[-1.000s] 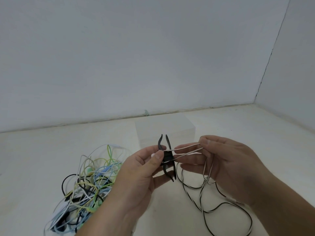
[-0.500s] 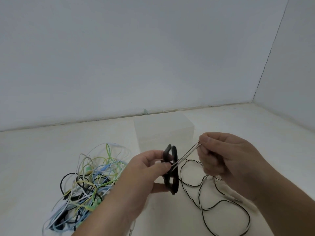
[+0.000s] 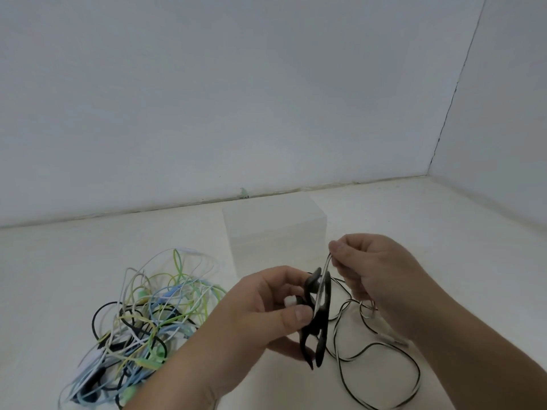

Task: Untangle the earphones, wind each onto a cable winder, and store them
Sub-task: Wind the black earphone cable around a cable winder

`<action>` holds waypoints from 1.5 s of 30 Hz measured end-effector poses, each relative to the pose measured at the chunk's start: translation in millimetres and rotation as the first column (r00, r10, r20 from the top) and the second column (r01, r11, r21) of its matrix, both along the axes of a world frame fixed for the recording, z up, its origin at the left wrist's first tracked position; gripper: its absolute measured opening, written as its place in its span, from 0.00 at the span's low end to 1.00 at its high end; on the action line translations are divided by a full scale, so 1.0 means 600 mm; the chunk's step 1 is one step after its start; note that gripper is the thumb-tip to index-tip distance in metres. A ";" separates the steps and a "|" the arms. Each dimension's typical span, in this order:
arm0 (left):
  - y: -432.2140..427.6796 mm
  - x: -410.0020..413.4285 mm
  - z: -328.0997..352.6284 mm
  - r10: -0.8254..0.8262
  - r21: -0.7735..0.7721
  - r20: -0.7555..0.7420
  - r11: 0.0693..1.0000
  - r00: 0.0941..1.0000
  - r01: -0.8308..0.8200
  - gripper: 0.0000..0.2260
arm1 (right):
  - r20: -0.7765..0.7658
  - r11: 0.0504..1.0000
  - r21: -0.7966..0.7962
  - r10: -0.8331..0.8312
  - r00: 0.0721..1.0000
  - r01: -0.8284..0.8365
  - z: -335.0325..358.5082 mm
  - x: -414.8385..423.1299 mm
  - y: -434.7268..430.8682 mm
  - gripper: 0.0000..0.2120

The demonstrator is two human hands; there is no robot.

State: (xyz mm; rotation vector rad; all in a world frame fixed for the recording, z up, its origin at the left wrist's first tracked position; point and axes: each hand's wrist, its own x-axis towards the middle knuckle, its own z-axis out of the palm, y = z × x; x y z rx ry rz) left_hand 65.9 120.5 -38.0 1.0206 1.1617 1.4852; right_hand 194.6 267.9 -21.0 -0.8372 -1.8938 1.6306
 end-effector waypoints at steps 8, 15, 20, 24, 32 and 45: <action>0.006 -0.017 0.006 0.327 0.101 0.158 0.933 0.932 -0.344 0.08 | 0.451 0.887 0.208 0.288 0.845 -0.413 -0.001 -0.008 -0.040 0.19; 0.006 -0.025 0.010 0.438 0.047 0.148 0.893 0.887 -0.448 0.12 | 0.409 0.842 0.126 0.437 0.801 -0.524 0.001 -0.004 -0.045 0.16; 0.004 -0.027 0.008 0.458 0.046 0.099 0.885 0.884 -0.464 0.13 | 0.389 0.815 0.132 0.480 0.786 -0.564 0.011 0.000 -0.047 0.15; 0.007 -0.025 0.006 0.474 0.054 0.078 0.876 0.877 -0.479 0.09 | 0.299 0.817 0.055 0.534 0.791 -0.573 0.013 0.002 -0.045 0.16; 0.010 -0.022 0.009 0.360 0.005 0.324 0.924 0.875 -0.382 0.16 | 0.160 0.773 -0.064 0.632 0.758 -0.631 0.018 0.009 -0.043 0.15; 0.010 -0.020 0.006 0.380 -0.026 0.331 0.919 0.864 -0.394 0.14 | 0.165 0.764 -0.104 0.644 0.747 -0.636 0.010 0.005 -0.053 0.13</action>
